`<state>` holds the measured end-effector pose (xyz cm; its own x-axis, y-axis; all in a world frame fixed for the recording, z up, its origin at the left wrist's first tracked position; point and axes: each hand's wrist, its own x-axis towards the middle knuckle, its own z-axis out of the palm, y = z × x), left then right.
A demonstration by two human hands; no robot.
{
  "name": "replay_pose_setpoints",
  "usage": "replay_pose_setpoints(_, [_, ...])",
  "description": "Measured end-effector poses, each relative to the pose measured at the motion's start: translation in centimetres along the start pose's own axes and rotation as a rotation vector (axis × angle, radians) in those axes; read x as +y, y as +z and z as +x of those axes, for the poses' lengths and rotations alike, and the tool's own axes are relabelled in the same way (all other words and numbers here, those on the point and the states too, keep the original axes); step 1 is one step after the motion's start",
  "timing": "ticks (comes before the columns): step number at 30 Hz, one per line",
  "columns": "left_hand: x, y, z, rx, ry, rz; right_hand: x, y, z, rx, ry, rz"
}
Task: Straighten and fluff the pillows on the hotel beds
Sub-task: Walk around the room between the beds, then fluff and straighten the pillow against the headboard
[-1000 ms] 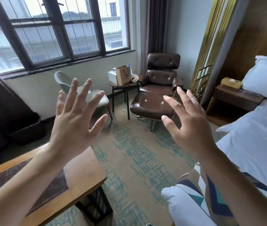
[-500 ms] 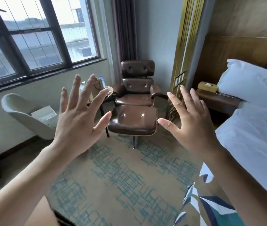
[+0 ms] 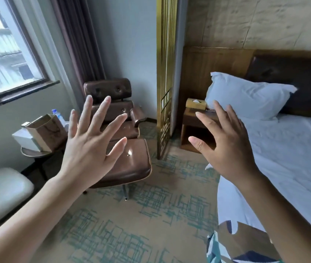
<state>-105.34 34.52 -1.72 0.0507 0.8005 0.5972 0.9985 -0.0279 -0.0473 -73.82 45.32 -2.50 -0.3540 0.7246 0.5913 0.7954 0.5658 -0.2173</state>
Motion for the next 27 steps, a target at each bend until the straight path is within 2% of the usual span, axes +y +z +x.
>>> replay_pose_setpoints(4, [-2.2,3.7,6.5,0.006,0.067,-0.083,1.6,1.7,3.6,0.057,0.089,-0.037])
replay_pose_setpoints(11, [-0.8,10.5,15.3,0.018,0.222,-0.169,6.5,2.6,6.6,0.130,0.202,-0.123])
replay_pose_setpoints(16, [2.2,17.9,23.8,0.026,0.306,-0.238,13.2,4.8,9.7,0.154,0.325,-0.157])
replay_pose_setpoints(22, [6.0,23.5,33.3,0.024,0.363,-0.235,21.1,6.7,15.2,0.162,0.377,-0.162])
replay_pose_setpoints(27, [9.5,26.9,42.8,0.087,0.426,-0.250,27.8,7.5,21.2,0.171,0.395,-0.179])
